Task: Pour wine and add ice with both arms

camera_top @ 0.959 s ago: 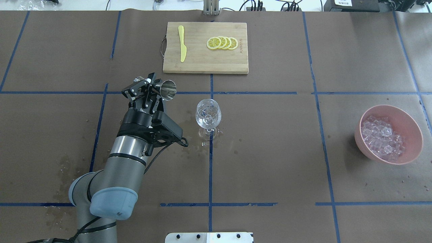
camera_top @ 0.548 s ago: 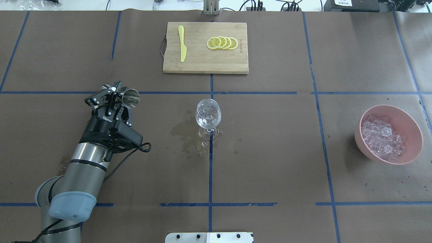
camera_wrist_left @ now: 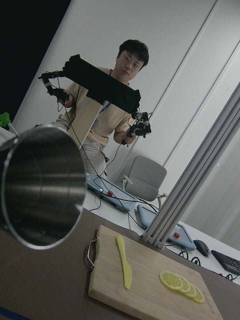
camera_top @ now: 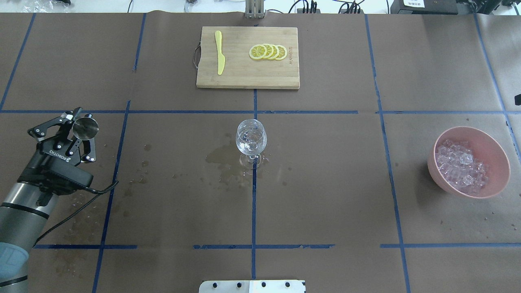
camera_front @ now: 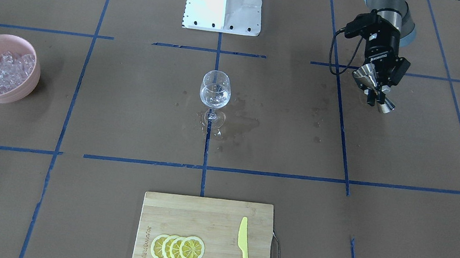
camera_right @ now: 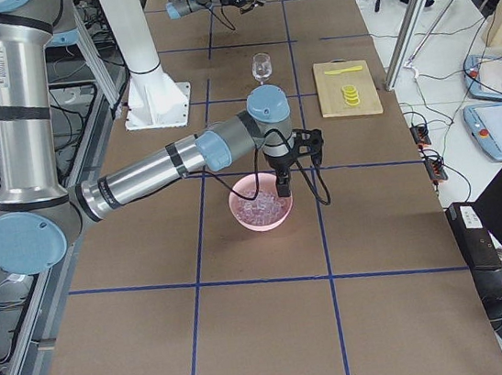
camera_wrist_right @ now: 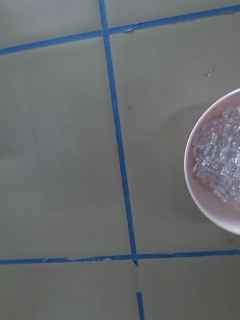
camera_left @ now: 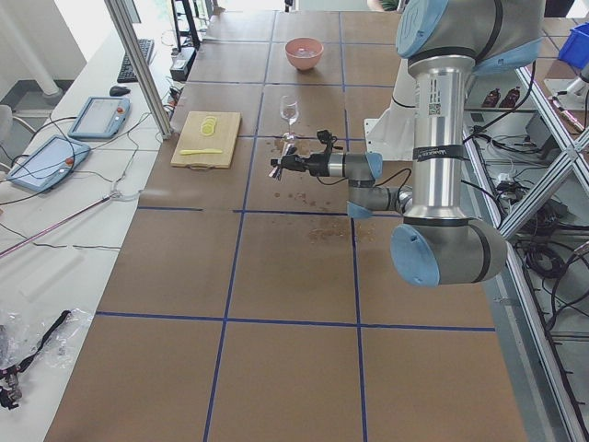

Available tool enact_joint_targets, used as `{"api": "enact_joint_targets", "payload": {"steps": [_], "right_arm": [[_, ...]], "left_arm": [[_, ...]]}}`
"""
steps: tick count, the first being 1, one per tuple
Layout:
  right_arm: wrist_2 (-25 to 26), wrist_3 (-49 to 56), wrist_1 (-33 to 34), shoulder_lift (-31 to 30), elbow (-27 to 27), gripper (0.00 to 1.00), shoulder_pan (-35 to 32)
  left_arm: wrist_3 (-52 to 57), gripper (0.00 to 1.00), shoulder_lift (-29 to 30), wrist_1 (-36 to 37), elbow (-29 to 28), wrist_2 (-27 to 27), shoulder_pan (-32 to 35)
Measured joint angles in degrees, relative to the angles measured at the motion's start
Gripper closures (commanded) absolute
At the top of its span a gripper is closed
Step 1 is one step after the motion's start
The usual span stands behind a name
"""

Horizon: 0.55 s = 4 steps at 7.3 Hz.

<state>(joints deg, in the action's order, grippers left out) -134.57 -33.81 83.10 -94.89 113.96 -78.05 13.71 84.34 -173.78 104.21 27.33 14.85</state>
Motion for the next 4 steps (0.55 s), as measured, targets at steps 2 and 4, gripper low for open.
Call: {"api": "enact_joint_targets", "payload": {"steps": [2, 4], "right_arm": [[2.12, -0.09, -2.1, -0.12, -1.12, 0.0, 1.82], [4.49, -2.07, -3.47, -0.31, -1.39, 0.0, 5.51]], "left_arm": [[-11.38, 1.0, -1.72, -4.76, -0.47, 1.53, 0.02], [-26.2, 1.0, -3.39, -5.51, -0.54, 4.69, 0.06]]}}
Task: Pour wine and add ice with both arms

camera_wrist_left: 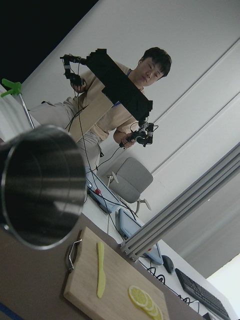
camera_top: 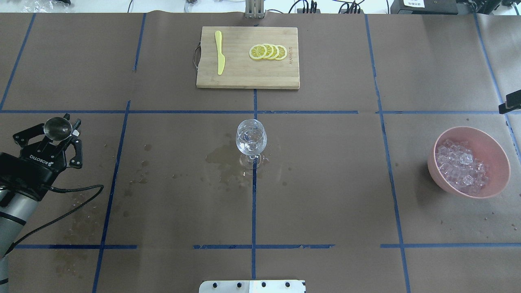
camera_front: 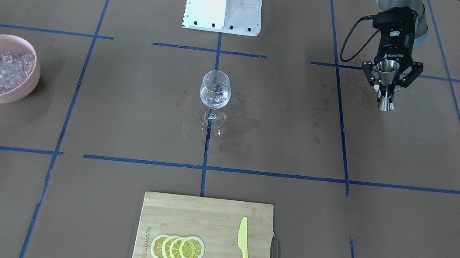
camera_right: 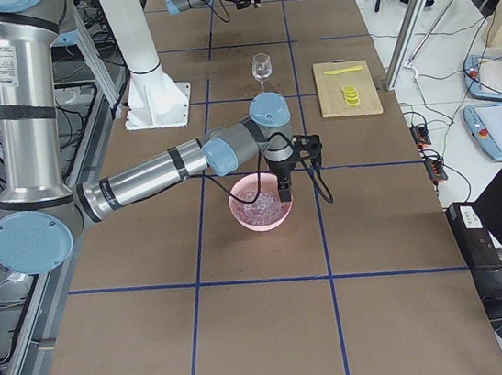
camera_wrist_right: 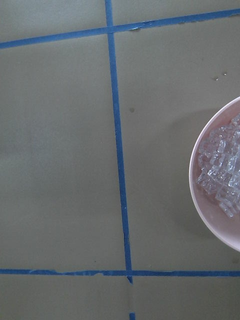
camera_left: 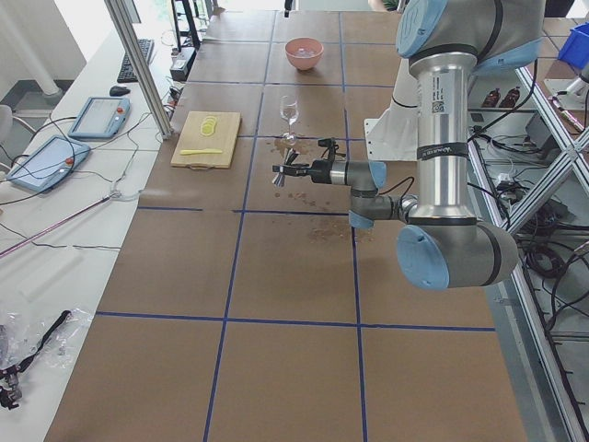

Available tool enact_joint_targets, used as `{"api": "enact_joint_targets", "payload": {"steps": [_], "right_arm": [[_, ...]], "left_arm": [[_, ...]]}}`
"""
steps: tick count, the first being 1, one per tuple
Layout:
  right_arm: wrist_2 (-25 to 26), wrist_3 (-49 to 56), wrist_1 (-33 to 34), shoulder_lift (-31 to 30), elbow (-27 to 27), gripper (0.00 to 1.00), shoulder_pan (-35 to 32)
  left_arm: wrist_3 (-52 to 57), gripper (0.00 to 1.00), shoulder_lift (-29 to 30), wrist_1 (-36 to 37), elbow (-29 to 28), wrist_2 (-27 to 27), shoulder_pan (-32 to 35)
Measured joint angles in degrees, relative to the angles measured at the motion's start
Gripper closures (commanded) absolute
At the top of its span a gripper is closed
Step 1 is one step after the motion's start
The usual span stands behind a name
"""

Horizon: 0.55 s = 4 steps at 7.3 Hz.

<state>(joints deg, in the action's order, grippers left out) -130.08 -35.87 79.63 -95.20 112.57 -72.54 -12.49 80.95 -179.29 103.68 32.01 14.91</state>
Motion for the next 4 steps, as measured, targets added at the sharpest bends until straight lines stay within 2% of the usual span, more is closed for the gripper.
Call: {"api": "enact_joint_targets", "payload": {"steps": [2, 4], "right_arm": [[3.64, -7.89, -6.92, -1.4, -0.04, 0.0, 6.31], [9.77, -14.51, -13.65, -3.54, -0.36, 0.0, 13.66]], "left_arm": [[-9.79, 1.0, -2.12, -0.14, -0.18, 0.88, -0.02], [-17.79, 1.0, -2.86, -0.12, -0.07, 1.71, -0.04]]}}
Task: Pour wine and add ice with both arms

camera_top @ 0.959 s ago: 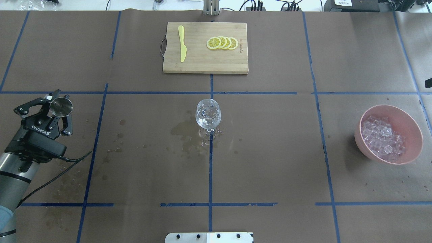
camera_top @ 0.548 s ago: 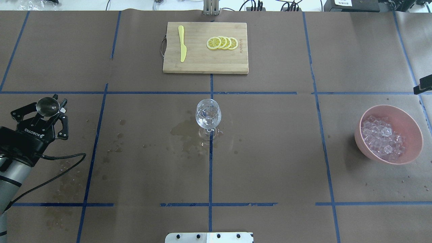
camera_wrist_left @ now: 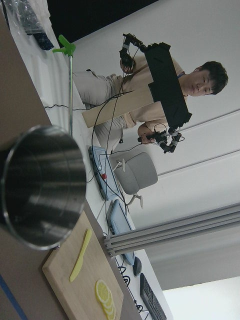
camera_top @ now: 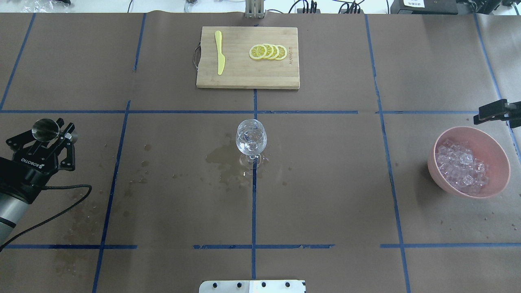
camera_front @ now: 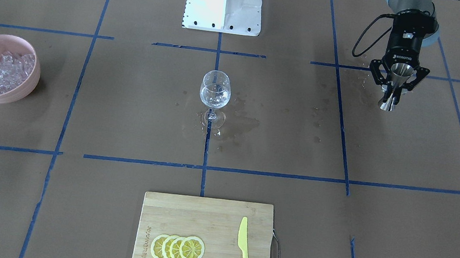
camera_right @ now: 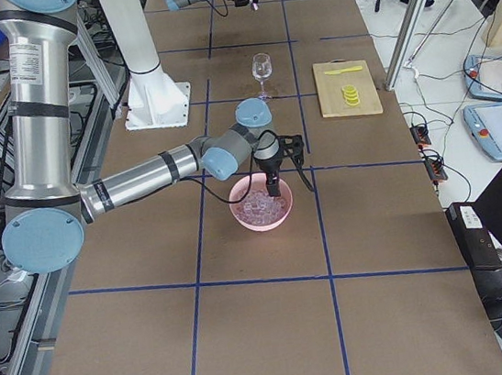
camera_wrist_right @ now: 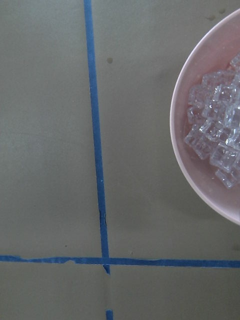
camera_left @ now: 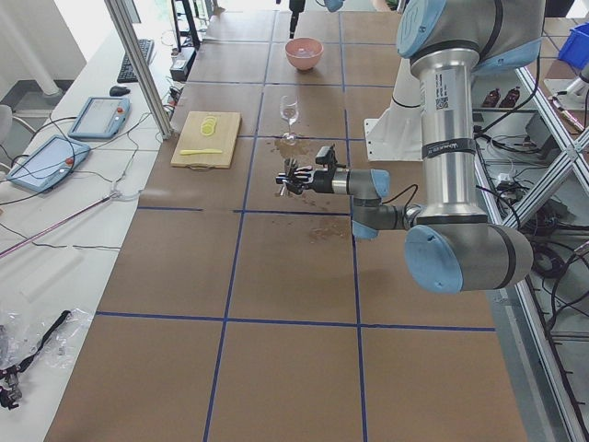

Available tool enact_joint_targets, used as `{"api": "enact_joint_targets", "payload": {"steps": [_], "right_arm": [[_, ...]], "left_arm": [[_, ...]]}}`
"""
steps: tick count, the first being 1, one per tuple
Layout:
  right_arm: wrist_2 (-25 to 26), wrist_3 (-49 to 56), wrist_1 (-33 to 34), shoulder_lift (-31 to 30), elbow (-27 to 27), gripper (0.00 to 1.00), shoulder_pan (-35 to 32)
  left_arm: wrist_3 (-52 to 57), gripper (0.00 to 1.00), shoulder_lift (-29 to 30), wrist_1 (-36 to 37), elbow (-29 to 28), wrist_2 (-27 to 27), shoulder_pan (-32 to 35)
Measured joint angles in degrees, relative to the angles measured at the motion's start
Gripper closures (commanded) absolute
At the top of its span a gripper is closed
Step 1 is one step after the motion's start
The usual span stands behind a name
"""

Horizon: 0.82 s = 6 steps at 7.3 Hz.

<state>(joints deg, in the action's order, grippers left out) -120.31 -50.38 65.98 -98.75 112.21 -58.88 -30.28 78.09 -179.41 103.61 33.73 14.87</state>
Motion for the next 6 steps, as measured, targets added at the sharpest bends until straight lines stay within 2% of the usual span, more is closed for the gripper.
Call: {"api": "enact_joint_targets", "payload": {"steps": [3, 5, 6], "right_arm": [[1.78, -2.0, -6.71, -1.27, -3.73, 0.01, 3.34], [1.43, -2.07, -7.6, -1.3, -5.15, 0.09, 3.87], [1.21, -2.03, -7.54, -1.29, -5.6, 0.21, 4.02]], "left_arm": [[-4.81, 1.0, -0.23, 0.03, -0.12, 1.51, 0.01], [-5.03, 1.0, -0.43, 0.03, -0.15, 1.93, 0.02], [-5.05, 1.0, -0.46, 0.03, -0.16, 2.27, 0.02]]}}
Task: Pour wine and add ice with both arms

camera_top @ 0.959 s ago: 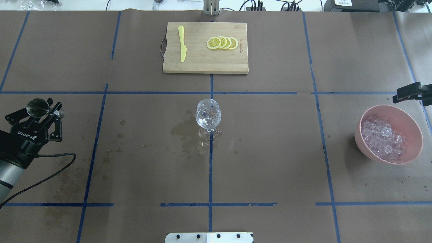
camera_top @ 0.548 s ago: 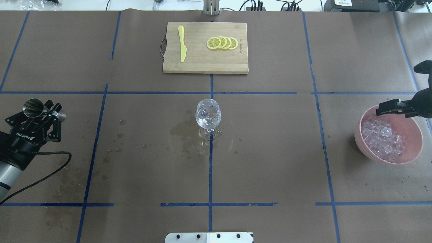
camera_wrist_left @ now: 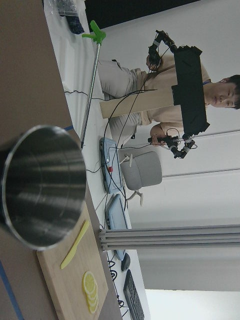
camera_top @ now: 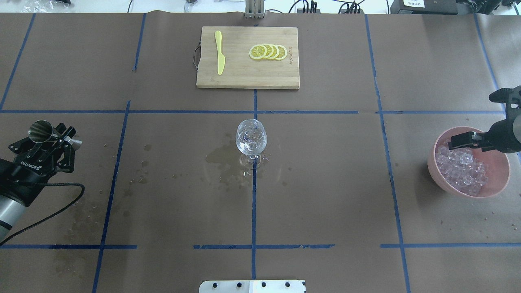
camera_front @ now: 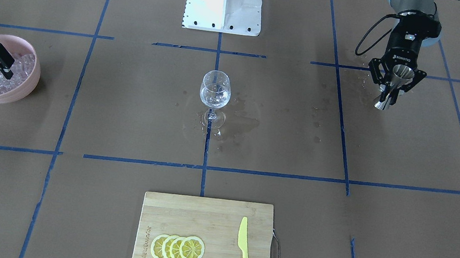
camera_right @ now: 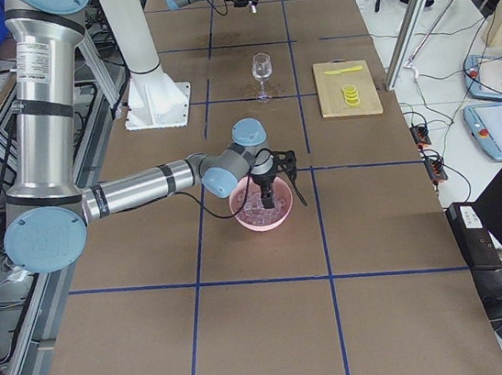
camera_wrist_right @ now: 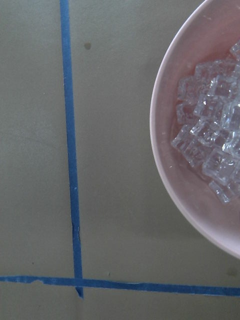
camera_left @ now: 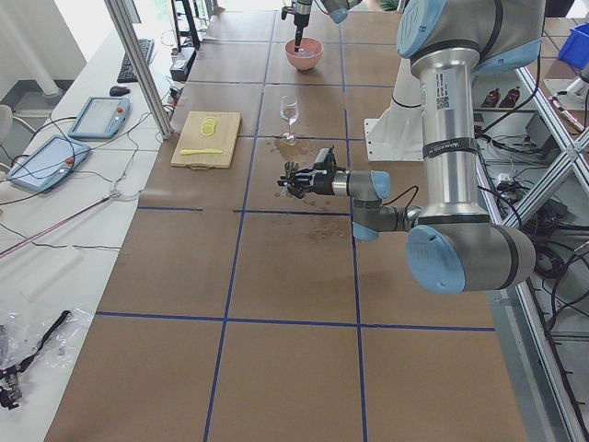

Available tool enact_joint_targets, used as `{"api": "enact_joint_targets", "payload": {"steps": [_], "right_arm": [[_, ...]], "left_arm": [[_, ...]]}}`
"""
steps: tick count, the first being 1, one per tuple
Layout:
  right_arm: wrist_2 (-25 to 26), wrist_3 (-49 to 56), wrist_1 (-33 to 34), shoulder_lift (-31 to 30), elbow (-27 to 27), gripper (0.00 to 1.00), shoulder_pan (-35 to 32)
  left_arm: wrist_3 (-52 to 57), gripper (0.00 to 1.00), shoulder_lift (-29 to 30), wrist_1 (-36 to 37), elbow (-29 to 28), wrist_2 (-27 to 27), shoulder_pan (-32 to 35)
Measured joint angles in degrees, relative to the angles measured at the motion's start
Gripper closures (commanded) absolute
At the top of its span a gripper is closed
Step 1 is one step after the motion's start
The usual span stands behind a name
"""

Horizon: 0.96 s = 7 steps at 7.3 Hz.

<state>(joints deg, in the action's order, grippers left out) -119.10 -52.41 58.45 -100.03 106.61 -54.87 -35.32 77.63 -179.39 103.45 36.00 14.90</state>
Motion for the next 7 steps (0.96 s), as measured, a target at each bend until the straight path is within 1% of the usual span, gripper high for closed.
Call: {"api": "enact_joint_targets", "payload": {"steps": [2, 3, 4, 5, 6, 7], "right_arm": [[-1.07, -0.03, 0.41, -0.04, -0.31, 0.23, 0.3], [-1.53, -0.03, 0.58, -0.09, -0.36, 0.28, 0.4], [-1.77, 0.0, 0.67, -0.16, -0.4, 0.35, 0.46], [-2.09, 0.02, 0.72, -0.3, -0.42, 0.35, 0.48], [-2.45, 0.02, 0.72, -0.54, -0.44, 0.4, 0.48], [-2.62, 0.03, 0.71, -0.79, -0.44, 0.52, 0.48]], "left_arm": [[-0.01, 1.0, -0.02, 0.06, 0.01, 0.36, -0.03], [-0.01, 1.0, -0.02, 0.08, 0.04, 0.62, -0.04], [-0.01, 1.0, -0.02, 0.08, 0.07, 0.81, -0.04], [-0.01, 1.0, -0.02, 0.09, 0.08, 0.93, -0.04], [-0.01, 1.0, -0.02, 0.09, 0.08, 0.98, -0.04], [-0.01, 1.0, -0.02, 0.09, 0.08, 0.99, -0.04]]}}
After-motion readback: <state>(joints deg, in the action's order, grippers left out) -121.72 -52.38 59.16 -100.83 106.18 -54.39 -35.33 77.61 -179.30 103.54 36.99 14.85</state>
